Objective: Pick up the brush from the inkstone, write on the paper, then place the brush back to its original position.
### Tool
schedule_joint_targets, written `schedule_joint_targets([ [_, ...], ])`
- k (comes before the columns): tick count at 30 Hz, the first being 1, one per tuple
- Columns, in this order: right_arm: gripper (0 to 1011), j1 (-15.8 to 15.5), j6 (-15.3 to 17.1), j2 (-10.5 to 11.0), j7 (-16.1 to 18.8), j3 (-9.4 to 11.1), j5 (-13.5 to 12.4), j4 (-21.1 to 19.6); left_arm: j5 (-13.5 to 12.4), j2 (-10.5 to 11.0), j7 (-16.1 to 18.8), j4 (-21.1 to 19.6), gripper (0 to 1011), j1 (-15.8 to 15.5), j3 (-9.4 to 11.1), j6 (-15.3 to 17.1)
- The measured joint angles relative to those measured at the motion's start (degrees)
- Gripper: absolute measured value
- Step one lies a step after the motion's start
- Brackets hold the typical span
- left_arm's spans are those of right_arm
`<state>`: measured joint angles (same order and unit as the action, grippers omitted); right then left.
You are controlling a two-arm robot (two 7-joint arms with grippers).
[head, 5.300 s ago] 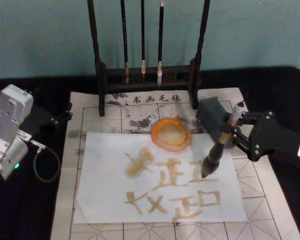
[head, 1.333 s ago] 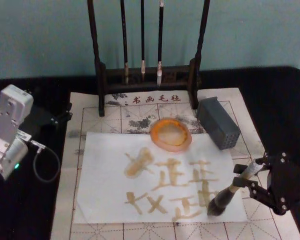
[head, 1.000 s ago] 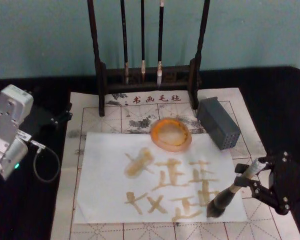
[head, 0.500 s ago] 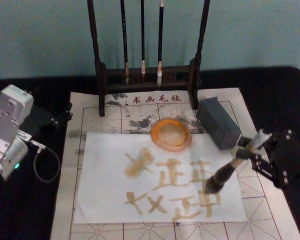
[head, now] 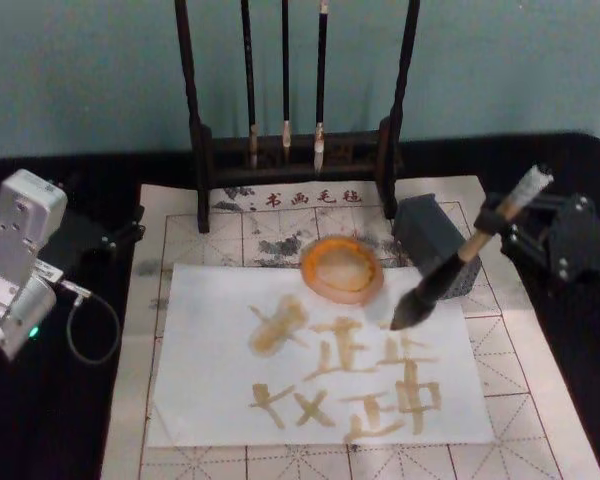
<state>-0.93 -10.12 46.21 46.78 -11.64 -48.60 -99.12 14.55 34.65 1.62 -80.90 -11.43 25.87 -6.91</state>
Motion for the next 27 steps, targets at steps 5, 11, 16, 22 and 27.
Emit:
schedule_joint_targets([
  [5,197,2.2,2.9,-1.8,-2.1,-0.7,-2.3,1.5,0.0,0.0,0.0,0.0,1001,0.0,0.0,0.0],
  [11,197,4.9,7.8,-4.0,-6.2,-1.5,-5.8,3.3,0.0,0.0,0.0,0.0,1001,0.0,0.0,0.0],
  [16,197,8.0,13.3,-6.1,-11.0,-2.5,-10.1,5.8,0.0,0.0,0.0,0.0,1001,0.0,0.0,0.0],
  [22,197,12.0,18.3,-8.8,-14.8,-3.9,-14.4,9.9,0.0,0.0,0.0,0.0,1001,0.0,0.0,0.0],
  [27,197,15.3,21.3,-10.8,-16.9,-5.2,-17.3,13.5,0.0,0.0,0.0,0.0,1001,0.0,0.0,0.0],
])
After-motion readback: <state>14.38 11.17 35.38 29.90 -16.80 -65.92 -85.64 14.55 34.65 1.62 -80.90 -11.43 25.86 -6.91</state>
